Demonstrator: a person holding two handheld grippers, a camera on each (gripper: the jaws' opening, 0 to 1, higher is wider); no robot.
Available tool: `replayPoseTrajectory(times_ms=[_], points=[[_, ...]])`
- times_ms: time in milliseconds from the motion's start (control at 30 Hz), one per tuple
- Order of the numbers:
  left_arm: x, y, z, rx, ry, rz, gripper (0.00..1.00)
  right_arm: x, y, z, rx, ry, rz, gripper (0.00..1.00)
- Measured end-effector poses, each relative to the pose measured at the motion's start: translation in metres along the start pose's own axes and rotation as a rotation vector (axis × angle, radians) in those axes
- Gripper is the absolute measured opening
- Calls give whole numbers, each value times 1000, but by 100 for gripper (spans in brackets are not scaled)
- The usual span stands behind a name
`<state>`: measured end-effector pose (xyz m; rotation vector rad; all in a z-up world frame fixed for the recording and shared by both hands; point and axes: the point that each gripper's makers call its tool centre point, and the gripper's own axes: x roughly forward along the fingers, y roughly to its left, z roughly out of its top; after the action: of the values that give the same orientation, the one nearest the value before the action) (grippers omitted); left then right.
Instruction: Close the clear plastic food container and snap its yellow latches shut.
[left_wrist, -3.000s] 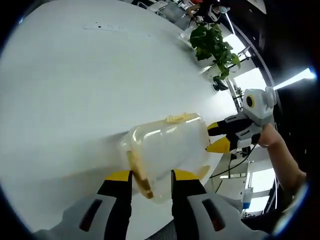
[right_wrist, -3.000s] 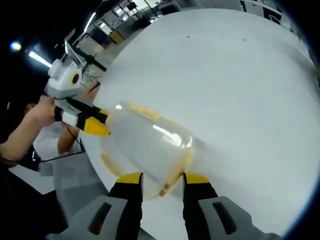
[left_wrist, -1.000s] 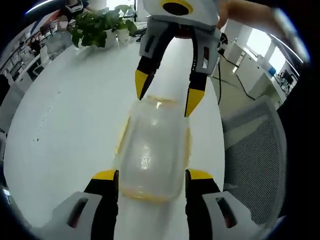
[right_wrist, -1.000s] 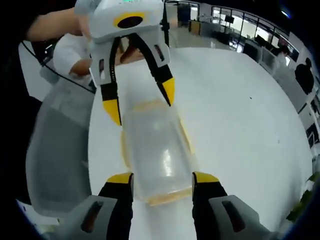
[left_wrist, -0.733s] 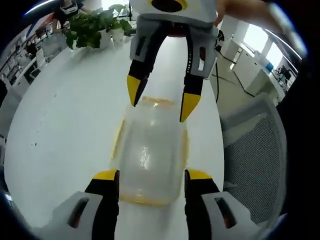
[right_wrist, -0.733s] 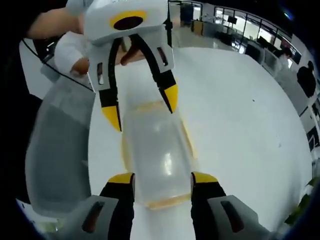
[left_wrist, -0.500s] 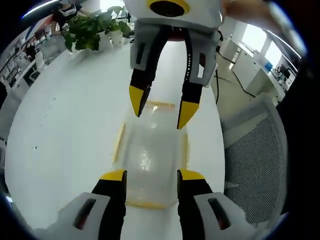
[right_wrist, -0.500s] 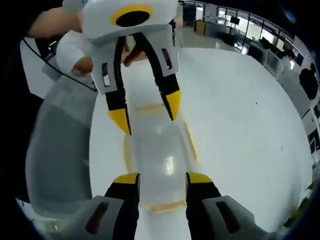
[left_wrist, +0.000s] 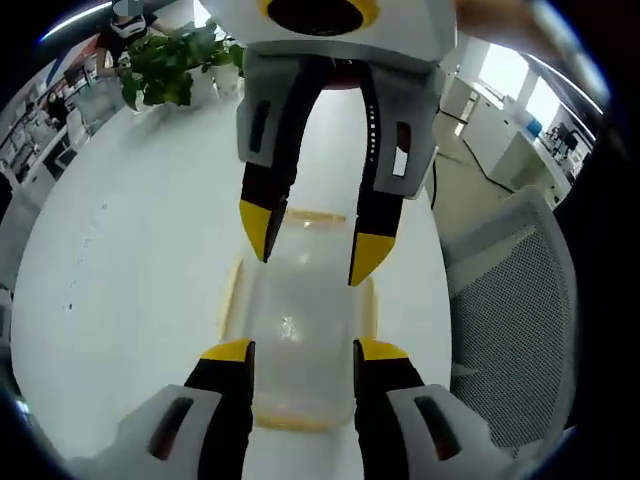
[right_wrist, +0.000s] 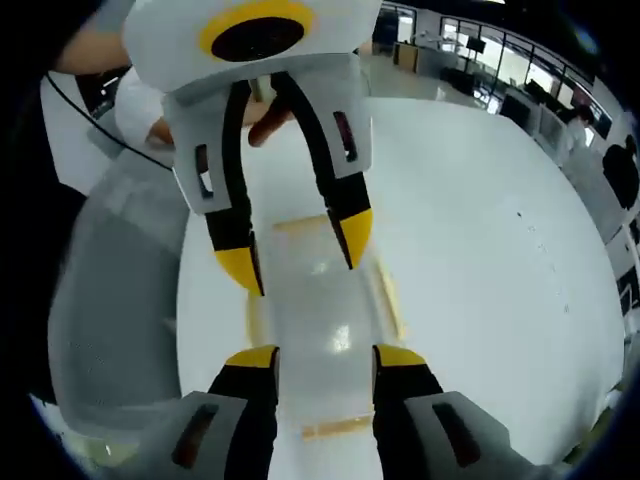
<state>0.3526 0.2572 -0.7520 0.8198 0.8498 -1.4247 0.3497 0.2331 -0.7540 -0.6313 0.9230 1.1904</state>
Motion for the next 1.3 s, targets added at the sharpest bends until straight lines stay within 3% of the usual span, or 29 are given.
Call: replayPoseTrajectory(times_ms=[533,867,1000,1100,1167,1300], points=[[8,-7,-4,45,29,13,36,3,-15,13,-8,-32,-29,37],[8,-11,-1,24,1,21,40,12,-28,12,28,-10,-28,45],[9,-14,0,5,-31,34,41,16,-24,17,44,-21,5,49],[9,-19,1,2,-44,35,44,21,-21,9,31,21,33,54],[10,-19,1,-7,-53,44,53,23,-16,5,43,39,59,58],[9,-22,0,2,-54,37,52,21,-9,0,39,58,106,58]])
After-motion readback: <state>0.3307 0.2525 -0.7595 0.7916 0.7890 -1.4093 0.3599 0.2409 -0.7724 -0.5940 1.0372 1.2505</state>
